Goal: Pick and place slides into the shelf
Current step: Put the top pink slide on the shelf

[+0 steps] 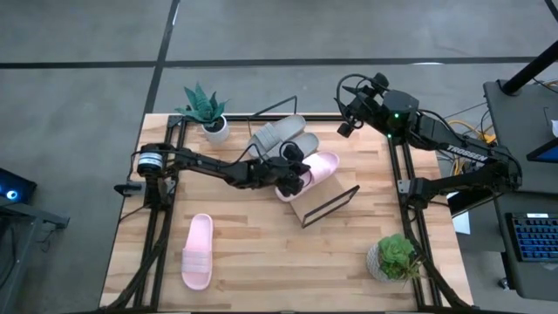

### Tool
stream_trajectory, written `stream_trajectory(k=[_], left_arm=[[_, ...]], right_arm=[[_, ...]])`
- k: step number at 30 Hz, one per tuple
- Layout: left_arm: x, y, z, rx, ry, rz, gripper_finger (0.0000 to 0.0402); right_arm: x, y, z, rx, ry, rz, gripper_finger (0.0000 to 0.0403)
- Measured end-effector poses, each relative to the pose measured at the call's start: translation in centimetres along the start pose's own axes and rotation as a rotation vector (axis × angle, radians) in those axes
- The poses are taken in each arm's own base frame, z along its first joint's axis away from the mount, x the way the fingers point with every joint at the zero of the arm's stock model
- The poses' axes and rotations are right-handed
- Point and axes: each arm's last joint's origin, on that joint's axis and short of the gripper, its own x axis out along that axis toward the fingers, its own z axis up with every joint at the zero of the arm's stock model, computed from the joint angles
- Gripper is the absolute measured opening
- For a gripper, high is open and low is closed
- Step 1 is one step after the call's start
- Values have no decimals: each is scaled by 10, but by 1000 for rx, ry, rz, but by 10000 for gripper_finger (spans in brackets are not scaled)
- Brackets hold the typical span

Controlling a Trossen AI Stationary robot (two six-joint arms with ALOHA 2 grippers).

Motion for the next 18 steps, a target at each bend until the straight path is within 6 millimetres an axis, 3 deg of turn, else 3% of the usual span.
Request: stream_trajectory(k=[6,18], left_arm=[[1,3,-2,-9,5,4,11],[3,3,-6,-37,-27,-30,99]], right_arm=[[0,0,0,0,0,0,166],[0,0,0,-2,3,2,166]])
